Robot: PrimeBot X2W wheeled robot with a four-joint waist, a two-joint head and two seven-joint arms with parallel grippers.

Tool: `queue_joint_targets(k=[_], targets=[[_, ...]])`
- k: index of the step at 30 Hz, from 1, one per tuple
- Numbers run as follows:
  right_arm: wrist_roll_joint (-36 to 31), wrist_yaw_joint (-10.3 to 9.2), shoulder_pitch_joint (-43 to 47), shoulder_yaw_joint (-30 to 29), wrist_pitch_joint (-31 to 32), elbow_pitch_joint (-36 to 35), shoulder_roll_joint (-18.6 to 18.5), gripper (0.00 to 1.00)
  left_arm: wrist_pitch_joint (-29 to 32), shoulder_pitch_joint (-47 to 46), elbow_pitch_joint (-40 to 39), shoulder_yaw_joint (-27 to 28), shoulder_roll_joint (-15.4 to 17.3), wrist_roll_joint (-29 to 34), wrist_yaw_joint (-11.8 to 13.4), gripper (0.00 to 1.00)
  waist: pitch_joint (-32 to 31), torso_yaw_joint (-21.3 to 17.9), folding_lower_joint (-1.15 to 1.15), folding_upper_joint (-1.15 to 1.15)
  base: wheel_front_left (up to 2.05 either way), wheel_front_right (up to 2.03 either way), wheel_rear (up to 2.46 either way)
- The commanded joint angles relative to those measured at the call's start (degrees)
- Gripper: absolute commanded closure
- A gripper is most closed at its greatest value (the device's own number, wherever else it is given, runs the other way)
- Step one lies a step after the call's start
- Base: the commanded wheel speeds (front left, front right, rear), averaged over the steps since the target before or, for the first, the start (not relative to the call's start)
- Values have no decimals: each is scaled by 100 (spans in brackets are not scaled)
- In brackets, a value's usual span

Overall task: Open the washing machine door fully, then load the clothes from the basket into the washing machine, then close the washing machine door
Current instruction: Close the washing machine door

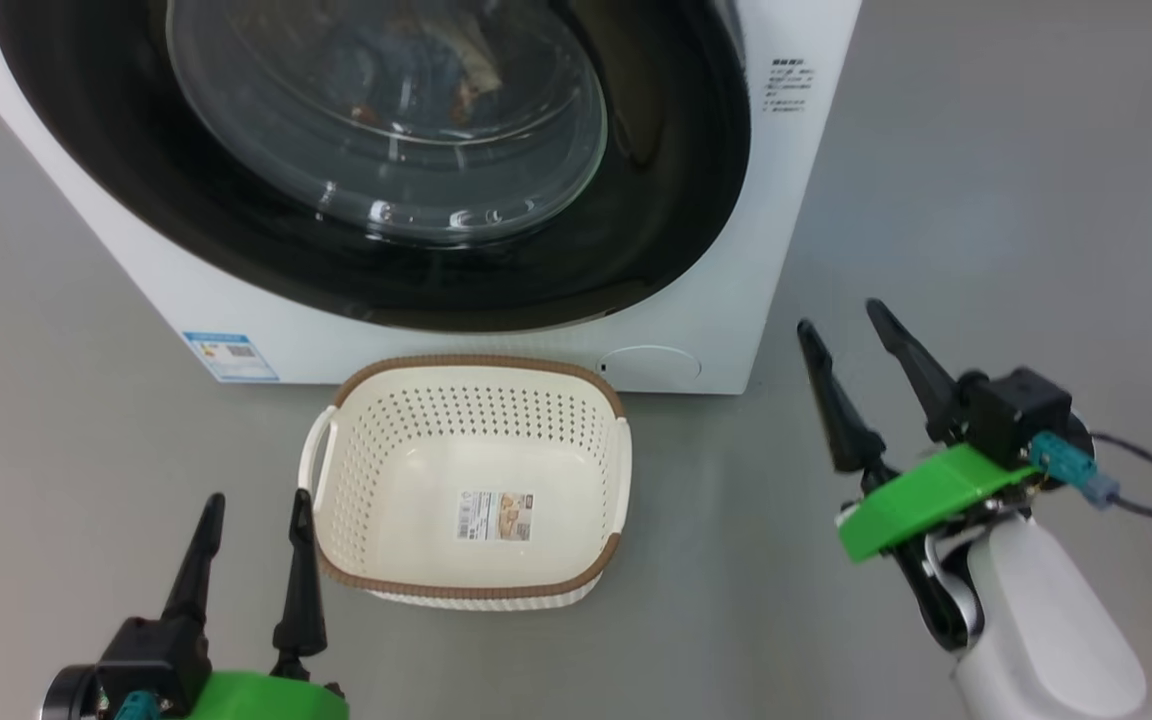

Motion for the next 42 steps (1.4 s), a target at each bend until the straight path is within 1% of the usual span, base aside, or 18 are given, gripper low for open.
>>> queue_joint_targets(k=[1,12,22,25,34,42], targets=[[-73,-32,108,71,14,-187,92,0,29,-5,-170,179,124,2,-30,0,-109,-91,0,-1,0,0,0],[-328,-32,1243,-536,301,-890,212,0,127,187,-286,146,205,-68,-26,0,-376,-274,0,-1,0,0,0],[-456,-32,2216,-996,717,-1907,306,0,207,361,-331,120,262,-131,10,0,-628,-427,0,-1,0,0,0],[-445,-32,2425,-1054,822,-2114,318,0,222,407,-332,113,275,-151,16,0,-716,-453,0,-1,0,0,0],[-297,-32,2754,-1133,979,-2407,324,0,291,527,-372,105,327,-197,58,0,-917,-483,0,-1,0,0,0],[-251,-32,2801,-1148,1009,-2459,325,0,326,585,-409,81,363,-226,82,0,-945,-456,0,-1,0,0,0]])
